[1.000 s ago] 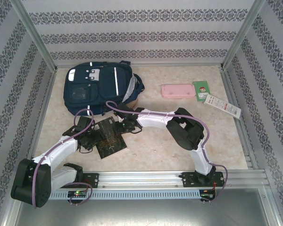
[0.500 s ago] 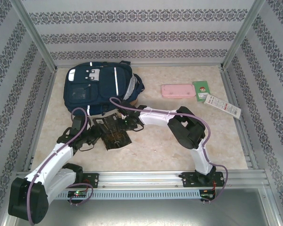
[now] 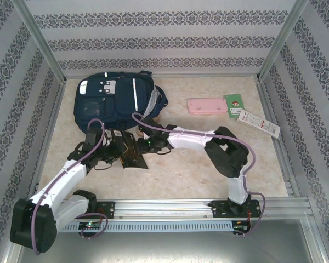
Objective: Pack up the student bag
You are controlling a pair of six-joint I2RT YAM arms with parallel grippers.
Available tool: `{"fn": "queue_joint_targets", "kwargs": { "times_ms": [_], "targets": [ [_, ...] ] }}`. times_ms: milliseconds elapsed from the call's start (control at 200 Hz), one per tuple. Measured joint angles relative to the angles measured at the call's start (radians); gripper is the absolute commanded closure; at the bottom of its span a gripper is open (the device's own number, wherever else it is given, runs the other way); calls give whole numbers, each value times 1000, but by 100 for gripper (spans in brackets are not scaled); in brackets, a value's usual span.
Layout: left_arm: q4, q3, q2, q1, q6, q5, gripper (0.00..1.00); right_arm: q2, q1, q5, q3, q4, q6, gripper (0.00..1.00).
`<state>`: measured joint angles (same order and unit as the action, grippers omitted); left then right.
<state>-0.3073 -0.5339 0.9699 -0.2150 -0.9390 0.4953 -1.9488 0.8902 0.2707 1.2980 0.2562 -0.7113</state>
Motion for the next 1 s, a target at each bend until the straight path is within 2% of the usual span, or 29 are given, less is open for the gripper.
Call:
{"fn": "queue_joint_targets", "kwargs": {
  "times_ms": [110,175,260,410,744,829,889,999],
  "targets": [
    [-8,-92,-4,0,26,28,100,111,-35,44,-72,-46,-26,42],
    [-6,-140,-1,0,39,53,100,173,-87,99,-108,-90,-52,39],
    [4,-197,17,0,50,101,100,239,-162,170,-166,-177,-105,32],
    [39,-296,84,0,57,201,100,331,-275,270,-281,-337,-208,26],
    [259,-381,216,0,-19,371,100,373,-335,437,-318,-627,-405,22],
    [304,-385,233,1,-43,393,100,354,-339,466,-334,-734,-476,23],
    [321,-394,245,1,-51,395,100,325,-349,489,-346,-822,-535,29],
    [323,-403,265,8,-55,391,100,285,-367,509,-364,-928,-610,55]
  ]
}}
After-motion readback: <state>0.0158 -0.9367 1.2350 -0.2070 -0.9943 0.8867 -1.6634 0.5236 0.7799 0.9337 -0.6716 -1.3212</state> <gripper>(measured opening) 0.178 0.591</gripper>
